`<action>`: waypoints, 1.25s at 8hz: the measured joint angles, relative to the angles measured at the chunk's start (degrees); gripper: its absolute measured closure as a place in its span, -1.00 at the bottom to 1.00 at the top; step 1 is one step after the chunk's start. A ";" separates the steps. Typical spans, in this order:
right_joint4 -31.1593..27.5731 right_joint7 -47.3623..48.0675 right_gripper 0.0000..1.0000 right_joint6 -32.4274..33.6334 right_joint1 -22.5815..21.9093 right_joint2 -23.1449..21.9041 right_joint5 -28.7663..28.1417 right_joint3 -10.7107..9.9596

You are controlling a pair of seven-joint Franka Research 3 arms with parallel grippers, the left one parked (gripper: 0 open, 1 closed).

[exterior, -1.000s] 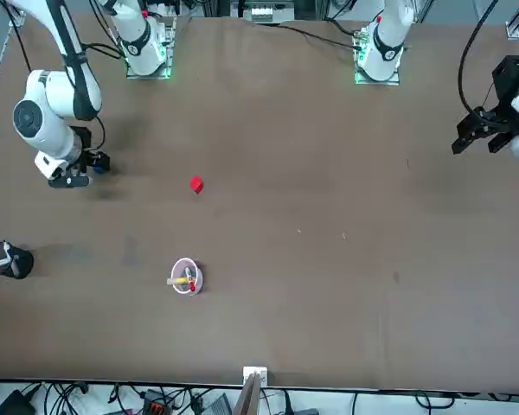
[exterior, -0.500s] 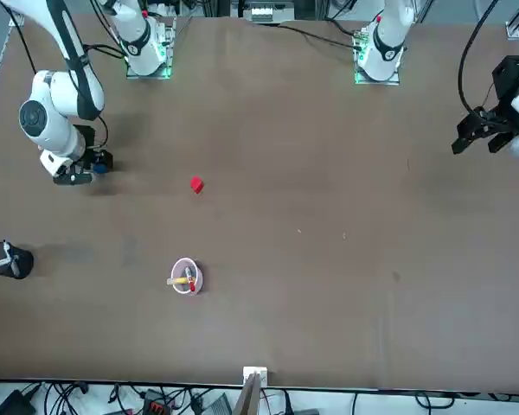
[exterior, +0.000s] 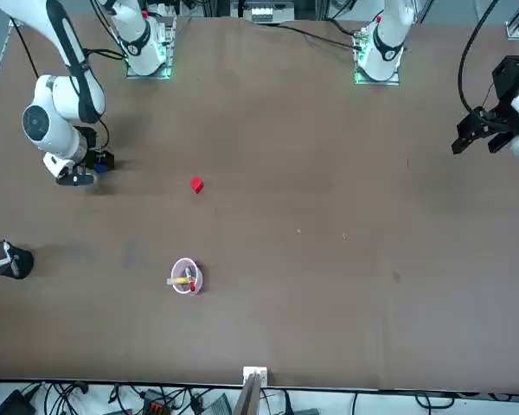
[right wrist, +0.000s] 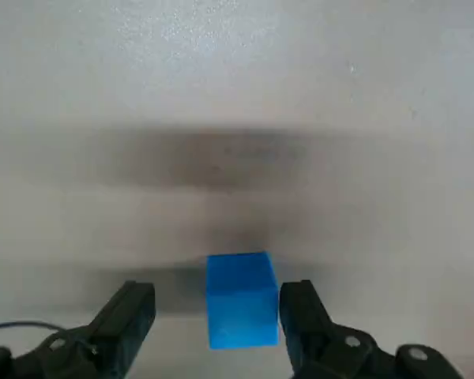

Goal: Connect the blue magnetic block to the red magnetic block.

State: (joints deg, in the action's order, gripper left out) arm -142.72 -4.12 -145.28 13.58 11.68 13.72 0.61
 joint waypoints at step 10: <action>3.19 0.12 0.06 -0.85 1.92 0.78 0.01 0.47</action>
State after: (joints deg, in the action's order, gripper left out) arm -139.53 -4.00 -146.13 15.50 12.45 13.73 1.08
